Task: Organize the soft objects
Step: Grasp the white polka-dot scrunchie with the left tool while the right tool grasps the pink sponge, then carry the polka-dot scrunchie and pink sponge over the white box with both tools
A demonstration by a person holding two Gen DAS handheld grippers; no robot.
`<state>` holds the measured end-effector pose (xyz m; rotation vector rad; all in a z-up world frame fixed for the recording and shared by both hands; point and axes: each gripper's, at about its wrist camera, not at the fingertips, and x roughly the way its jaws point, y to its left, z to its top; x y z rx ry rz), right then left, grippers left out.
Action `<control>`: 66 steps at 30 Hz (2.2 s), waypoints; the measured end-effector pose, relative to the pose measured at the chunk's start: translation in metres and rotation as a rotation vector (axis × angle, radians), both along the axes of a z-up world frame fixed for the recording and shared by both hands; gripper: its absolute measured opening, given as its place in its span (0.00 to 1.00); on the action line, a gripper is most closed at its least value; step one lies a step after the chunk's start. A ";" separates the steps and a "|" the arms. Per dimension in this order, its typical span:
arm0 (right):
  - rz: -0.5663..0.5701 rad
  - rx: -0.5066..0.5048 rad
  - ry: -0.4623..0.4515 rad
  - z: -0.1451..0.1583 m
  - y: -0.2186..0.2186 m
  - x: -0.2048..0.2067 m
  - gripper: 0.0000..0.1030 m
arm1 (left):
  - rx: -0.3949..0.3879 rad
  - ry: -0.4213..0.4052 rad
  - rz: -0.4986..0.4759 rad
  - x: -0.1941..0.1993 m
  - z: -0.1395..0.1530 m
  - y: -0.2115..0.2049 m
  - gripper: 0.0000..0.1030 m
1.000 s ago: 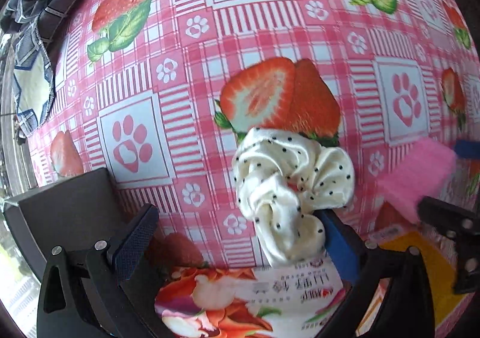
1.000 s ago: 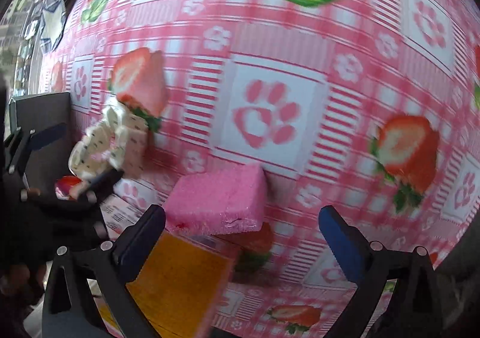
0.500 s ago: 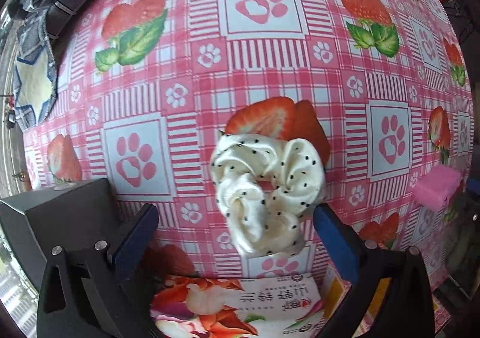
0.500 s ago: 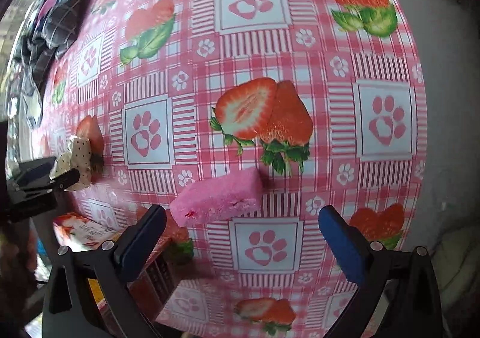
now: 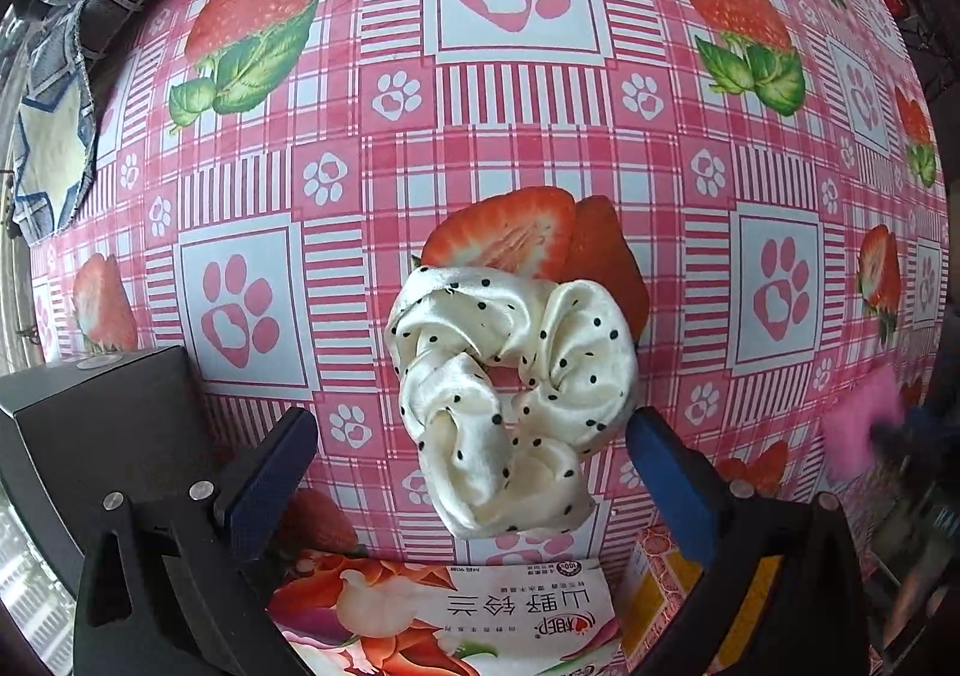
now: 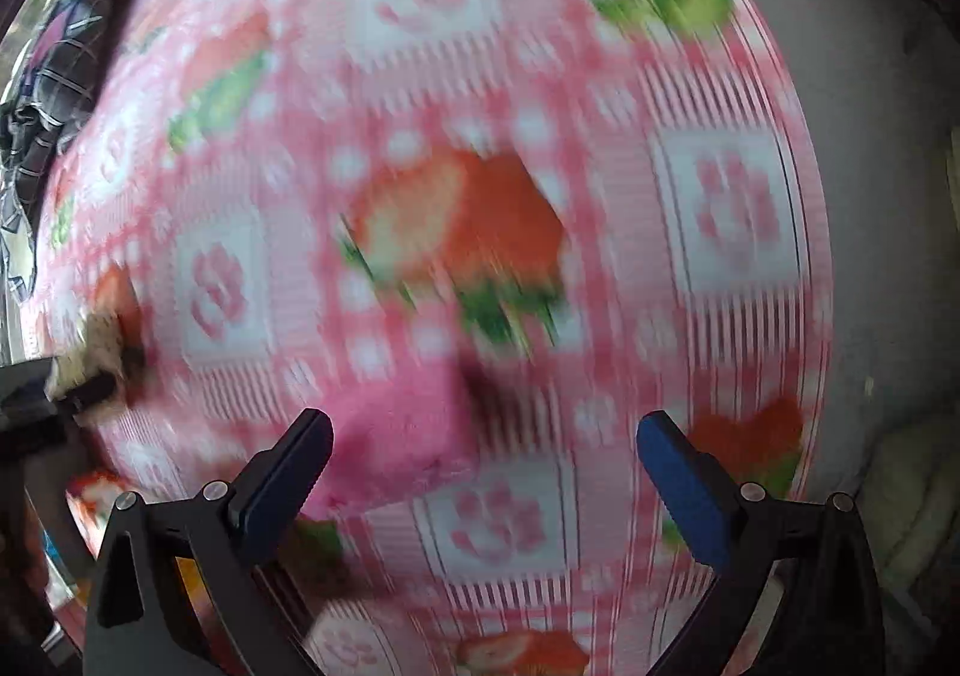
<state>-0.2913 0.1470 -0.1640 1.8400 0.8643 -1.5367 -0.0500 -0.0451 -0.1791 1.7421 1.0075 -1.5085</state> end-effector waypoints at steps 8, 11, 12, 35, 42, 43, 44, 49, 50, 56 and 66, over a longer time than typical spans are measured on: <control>0.022 -0.075 -0.028 0.018 0.027 0.009 0.99 | -0.022 0.030 -0.029 -0.012 0.013 0.017 1.00; 0.121 -0.056 0.007 0.011 0.002 0.025 0.99 | -0.015 0.027 -0.037 -0.020 0.010 0.020 1.00; 0.155 -0.048 0.016 0.008 -0.003 0.034 0.99 | -0.012 0.028 -0.037 -0.023 0.006 0.019 1.00; 0.286 0.025 0.049 -0.027 -0.033 0.061 0.71 | 0.047 -0.015 0.030 -0.030 -0.036 -0.002 0.90; 0.217 -0.040 0.038 0.009 -0.026 0.050 0.70 | -0.034 0.051 -0.010 -0.018 0.000 0.004 0.35; 0.196 -0.050 0.027 0.016 -0.023 0.048 0.70 | -0.054 0.050 -0.006 -0.013 0.005 0.005 0.35; 0.183 -0.056 0.022 0.021 -0.022 0.047 0.70 | -0.074 0.058 -0.001 -0.007 0.012 0.005 0.35; 0.118 -0.100 0.016 0.061 -0.015 0.045 0.70 | -0.121 0.118 -0.022 0.012 0.045 0.015 0.35; 0.107 -0.108 0.016 0.069 -0.014 0.045 0.71 | -0.131 0.127 -0.029 0.019 0.052 0.017 0.35; 0.056 -0.144 0.023 0.112 0.002 0.055 0.71 | -0.164 0.190 -0.062 0.040 0.096 0.034 0.35; -0.022 -0.207 0.069 0.142 0.030 0.091 0.71 | -0.194 0.240 -0.082 0.090 0.123 0.062 0.35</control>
